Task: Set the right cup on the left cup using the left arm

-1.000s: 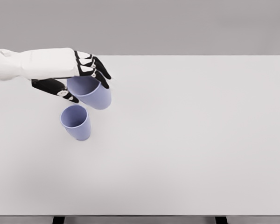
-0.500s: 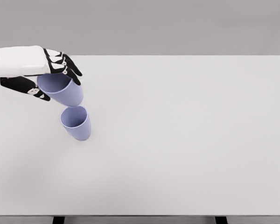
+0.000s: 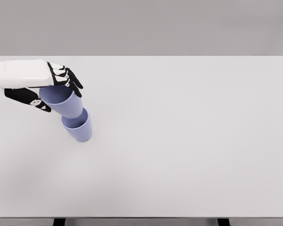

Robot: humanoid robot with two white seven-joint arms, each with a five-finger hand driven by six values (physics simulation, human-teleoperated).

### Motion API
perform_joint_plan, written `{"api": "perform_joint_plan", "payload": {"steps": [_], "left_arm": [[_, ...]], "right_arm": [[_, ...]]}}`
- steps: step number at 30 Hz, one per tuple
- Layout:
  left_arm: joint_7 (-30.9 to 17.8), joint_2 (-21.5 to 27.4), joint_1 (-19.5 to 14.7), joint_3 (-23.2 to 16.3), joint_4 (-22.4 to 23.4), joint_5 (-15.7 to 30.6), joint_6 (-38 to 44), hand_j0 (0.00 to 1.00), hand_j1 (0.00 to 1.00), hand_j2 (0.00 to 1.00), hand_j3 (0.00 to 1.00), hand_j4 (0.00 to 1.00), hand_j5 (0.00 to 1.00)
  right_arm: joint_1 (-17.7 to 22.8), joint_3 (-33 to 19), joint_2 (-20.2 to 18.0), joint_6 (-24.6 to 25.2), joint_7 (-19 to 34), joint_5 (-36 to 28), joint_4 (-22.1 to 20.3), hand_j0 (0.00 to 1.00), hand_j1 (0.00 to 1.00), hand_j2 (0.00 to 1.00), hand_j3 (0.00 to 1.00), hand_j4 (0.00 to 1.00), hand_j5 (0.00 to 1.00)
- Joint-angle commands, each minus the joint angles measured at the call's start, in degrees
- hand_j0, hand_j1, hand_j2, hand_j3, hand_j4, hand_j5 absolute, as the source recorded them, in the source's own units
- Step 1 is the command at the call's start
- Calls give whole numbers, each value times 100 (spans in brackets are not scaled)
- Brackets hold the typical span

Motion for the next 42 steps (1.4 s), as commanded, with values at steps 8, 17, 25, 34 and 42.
{"api": "perform_joint_plan", "payload": {"steps": [8,17,25,34,42], "left_arm": [[-1,-27,26,-6,194,-23,11,57,57,57,57,57,57],[-1,8,61,2,98,-5,11,58,58,58,58,58,58],[-1,-36,114,-41,124,-31,11,57,57,57,57,57,57],[-1,-300,185,-41,344,-181,11,58,58,58,58,58,58],[-1,-370,272,-41,511,-278,11,58,58,58,58,58,58]], "right_arm": [[0,0,0,4,1,1,-1,100,100,100,100,100,100],[0,0,0,-4,1,1,-1,100,100,100,100,100,100],[0,0,0,4,1,1,-1,100,100,100,100,100,100],[0,0,0,4,1,10,-1,100,100,100,100,100,100],[0,0,0,4,1,1,-1,100,100,100,100,100,100]]}}
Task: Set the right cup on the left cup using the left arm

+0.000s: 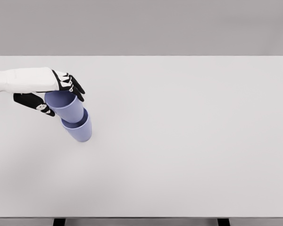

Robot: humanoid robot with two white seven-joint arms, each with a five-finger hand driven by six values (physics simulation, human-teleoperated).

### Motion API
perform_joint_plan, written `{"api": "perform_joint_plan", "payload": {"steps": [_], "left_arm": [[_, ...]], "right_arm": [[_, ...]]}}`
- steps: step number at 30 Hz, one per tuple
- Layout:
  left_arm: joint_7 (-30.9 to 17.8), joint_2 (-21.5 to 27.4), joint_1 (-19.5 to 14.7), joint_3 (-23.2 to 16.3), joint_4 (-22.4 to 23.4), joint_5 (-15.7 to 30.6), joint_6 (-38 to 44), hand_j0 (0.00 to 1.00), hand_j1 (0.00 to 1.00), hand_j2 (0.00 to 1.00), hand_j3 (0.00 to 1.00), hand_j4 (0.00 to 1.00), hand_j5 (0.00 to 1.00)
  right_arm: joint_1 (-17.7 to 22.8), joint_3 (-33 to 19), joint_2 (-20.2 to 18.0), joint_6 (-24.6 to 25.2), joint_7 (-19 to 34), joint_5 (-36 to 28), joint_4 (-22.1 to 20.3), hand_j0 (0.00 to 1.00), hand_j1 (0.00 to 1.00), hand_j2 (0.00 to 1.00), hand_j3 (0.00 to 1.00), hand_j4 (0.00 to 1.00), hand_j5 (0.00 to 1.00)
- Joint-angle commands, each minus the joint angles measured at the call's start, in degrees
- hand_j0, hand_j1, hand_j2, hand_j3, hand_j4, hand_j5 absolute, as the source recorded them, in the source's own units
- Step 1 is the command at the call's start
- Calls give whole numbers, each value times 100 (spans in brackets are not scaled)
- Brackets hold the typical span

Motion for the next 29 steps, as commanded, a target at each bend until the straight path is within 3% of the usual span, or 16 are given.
{"api": "perform_joint_plan", "payload": {"steps": [1,6,7,8,9,11,12,20,24,29], "left_arm": [[-8,-73,0,7,39,-14,12,58,58,58,58,58,58],[-8,-82,88,15,39,-22,12,59,59,59,59,59,59],[-8,-82,88,15,39,-31,12,68,68,68,68,68,68],[-8,-82,88,15,39,-57,12,68,68,68,68,68,68],[-8,-82,88,15,39,-75,12,75,75,75,75,75,75],[-8,-82,193,94,39,-180,12,96,96,96,96,96,96],[-8,-74,202,94,39,-198,12,98,98,98,98,98,98],[-8,-65,202,103,39,-189,12,100,100,100,100,100,100],[-8,58,176,297,-102,188,12,100,100,100,100,100,100],[-8,261,202,376,-304,338,12,100,100,100,100,100,100]], "right_arm": [[0,0,0,-7,1,1,-2,100,100,100,100,100,100],[0,0,0,2,1,1,6,100,100,100,100,100,100],[0,0,0,2,1,1,6,100,100,100,100,100,100],[0,0,0,-7,1,1,-2,100,100,100,100,100,100],[0,0,0,-7,1,1,-2,100,100,100,100,100,100],[0,0,0,2,1,1,-2,100,100,100,100,100,100],[0,0,0,2,1,1,-2,100,100,100,100,100,100],[0,0,0,-7,1,1,-2,100,100,100,100,100,100],[0,0,0,2,1,1,-2,100,100,100,100,100,100],[0,0,0,-7,1,1,6,100,100,100,100,100,100]]}}
